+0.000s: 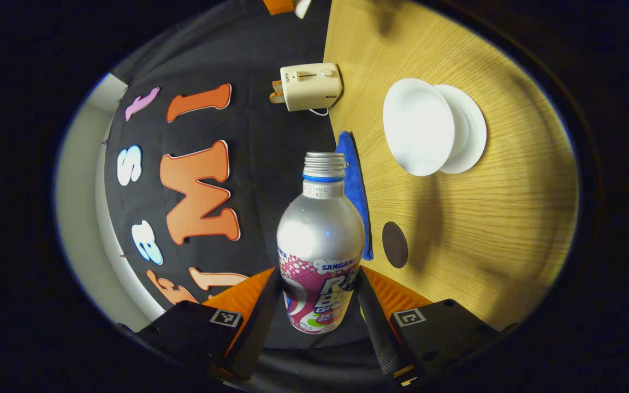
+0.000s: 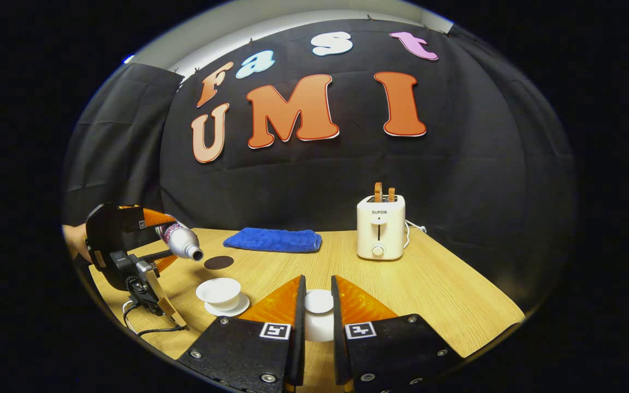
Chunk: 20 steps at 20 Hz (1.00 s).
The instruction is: Open the teacup lid with one hand, grasp the water bottle and pour water into the teacup with the other hand; after pouring, place the water bottle on the coaster and then close the teacup lid.
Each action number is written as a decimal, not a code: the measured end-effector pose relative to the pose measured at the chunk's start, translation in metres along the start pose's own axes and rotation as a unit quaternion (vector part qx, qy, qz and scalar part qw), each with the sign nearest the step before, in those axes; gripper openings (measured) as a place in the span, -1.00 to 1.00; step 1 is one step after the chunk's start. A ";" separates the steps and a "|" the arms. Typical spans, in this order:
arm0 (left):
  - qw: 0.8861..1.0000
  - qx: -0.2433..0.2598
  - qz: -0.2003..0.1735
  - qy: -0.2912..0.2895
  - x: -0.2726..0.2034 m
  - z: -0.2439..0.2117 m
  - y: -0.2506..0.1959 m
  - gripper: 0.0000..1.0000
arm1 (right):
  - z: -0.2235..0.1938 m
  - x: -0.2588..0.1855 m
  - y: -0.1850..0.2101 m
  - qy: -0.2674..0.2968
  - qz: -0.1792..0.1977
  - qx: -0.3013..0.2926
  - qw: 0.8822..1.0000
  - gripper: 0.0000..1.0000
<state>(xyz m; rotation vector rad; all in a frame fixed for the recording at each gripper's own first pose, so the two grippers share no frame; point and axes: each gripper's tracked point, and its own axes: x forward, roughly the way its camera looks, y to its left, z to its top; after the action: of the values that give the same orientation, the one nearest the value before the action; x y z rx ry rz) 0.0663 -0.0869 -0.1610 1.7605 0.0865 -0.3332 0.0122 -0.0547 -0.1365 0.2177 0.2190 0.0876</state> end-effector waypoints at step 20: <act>0.993 0.108 0.051 -0.012 0.003 -0.008 0.062 0.71 | 0.001 -0.001 -0.003 -0.001 0.001 0.004 1.000 -0.57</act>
<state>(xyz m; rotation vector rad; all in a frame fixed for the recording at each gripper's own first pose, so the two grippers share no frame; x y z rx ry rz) 0.0855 -0.0930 -0.1017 1.9666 -0.0582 -0.2985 0.0120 -0.0575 -0.1358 0.2258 0.2166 0.0884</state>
